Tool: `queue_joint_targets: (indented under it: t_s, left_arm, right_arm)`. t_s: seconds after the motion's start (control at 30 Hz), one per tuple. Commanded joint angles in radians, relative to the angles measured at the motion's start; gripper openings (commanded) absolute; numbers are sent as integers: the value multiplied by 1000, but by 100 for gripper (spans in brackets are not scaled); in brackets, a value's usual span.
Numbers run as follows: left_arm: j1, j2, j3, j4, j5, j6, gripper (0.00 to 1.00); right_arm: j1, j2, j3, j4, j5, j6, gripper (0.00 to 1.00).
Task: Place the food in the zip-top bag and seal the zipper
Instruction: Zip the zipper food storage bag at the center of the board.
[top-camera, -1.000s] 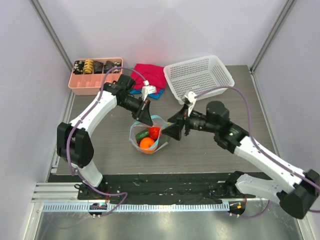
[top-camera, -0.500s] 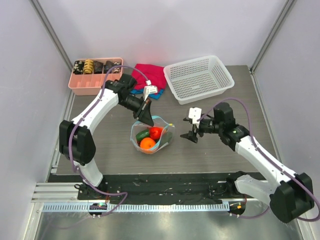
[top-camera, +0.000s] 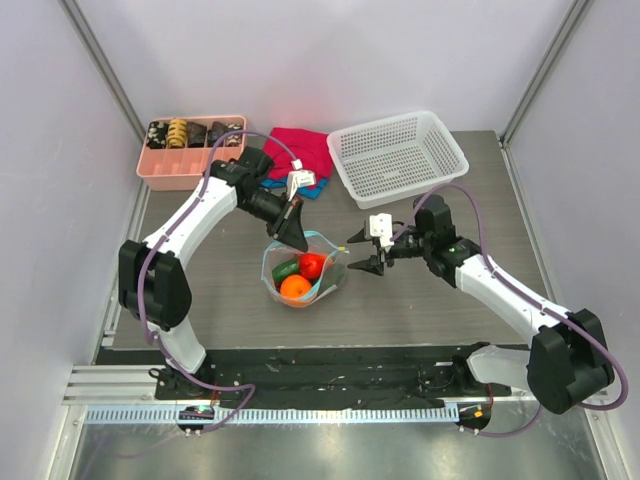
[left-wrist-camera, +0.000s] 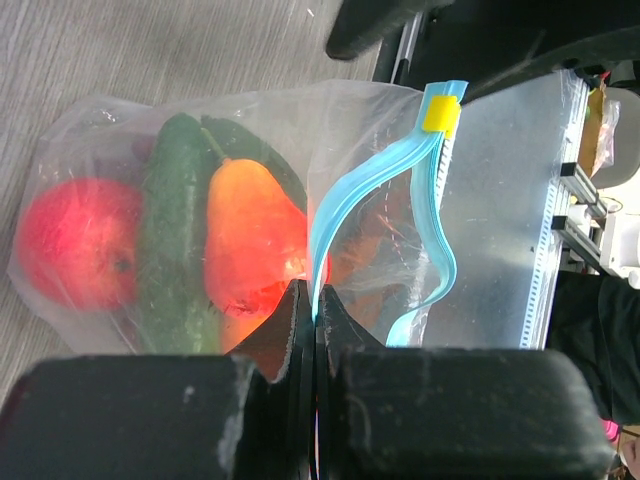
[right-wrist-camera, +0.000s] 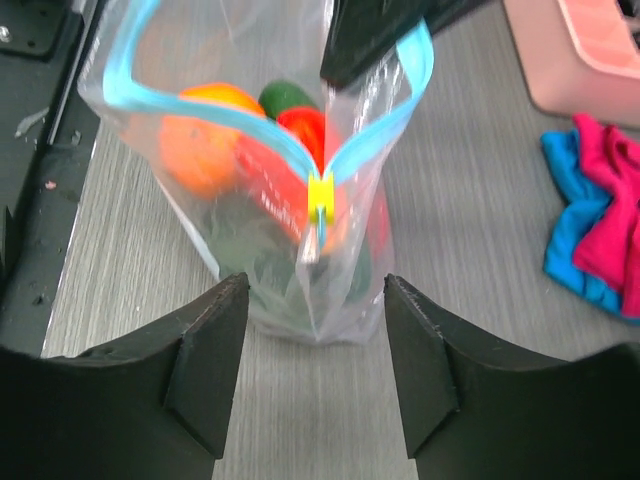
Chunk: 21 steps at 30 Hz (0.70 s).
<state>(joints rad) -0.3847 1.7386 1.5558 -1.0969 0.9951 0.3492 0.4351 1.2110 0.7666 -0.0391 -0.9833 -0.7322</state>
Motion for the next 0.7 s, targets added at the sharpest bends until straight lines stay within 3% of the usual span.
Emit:
queue_joint_targets:
  t_s: [0.0,0.23,0.27,0.3,0.43,0.47,0.53,0.6,0.67]
  left_arm:
    - [1,-13,12,35,10,-3,0]
    - [1,-22,6,46,8,-9,0]
    - [1,-24,4,48,8,-10,0]
    - [1,-28,1,49,7,-9,1]
    - [0,-68,-11,69,-27,-9,11]
    - [1,-85,-7,104,-42,-9,21]
    - [1,-192,-43,219,-119,-70,31]
    - [-9,-330,-162,483,-176,-169,46]
    - [-64,-391,-212,571,-261,-158,52]
  right_arm:
    - [30,2,49,137,-45,74,58]
    - [50,25,51,151,-15,93,25]
    - [48,30,51,159,-12,97,11]
    - [50,32,53,160,1,102,3]
    - [50,24,53,154,20,120,1]
    - [50,18,51,153,21,126,1]
    - [51,1,46,150,18,134,1]
    - [51,-13,40,148,18,136,1]
    - [57,-18,39,139,18,132,1]
